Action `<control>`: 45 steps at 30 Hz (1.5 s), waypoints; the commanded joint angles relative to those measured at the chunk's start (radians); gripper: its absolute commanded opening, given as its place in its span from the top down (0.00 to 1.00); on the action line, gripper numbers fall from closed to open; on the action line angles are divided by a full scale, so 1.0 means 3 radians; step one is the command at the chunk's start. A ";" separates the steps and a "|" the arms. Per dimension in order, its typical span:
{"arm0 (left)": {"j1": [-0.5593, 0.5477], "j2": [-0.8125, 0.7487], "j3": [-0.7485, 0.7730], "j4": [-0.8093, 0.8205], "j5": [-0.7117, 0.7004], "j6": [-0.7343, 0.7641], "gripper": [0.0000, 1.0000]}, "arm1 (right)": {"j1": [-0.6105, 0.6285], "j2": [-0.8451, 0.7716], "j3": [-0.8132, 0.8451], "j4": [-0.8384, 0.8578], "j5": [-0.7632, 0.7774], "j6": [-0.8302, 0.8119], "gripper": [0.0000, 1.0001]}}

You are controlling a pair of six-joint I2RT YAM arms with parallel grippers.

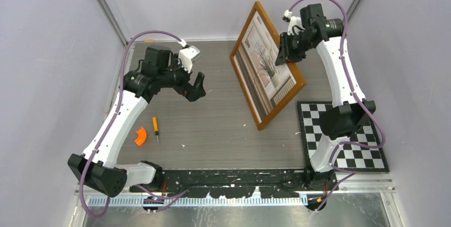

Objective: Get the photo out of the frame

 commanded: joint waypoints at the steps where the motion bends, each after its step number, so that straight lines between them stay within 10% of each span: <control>1: 0.0224 -0.0152 0.0057 -0.0075 0.0360 0.0015 0.00 | 0.0371 0.0012 0.0571 -0.0258 0.0483 -0.0474 0.99; 21: 0.0414 -0.0325 0.0282 -0.0020 0.0756 0.1563 0.00 | 0.1880 -0.0565 -0.0347 0.0413 0.1674 -0.1441 1.00; 34: 0.0419 -0.0236 0.0188 0.0545 -0.0686 -0.2294 0.02 | 0.2234 -0.0536 -0.0852 0.1109 0.2288 -0.0719 1.00; 45: 0.0443 0.0039 0.0066 0.1022 -0.0949 -0.3618 0.00 | 0.2671 -0.0320 -0.0814 0.1403 0.2912 -0.0399 1.00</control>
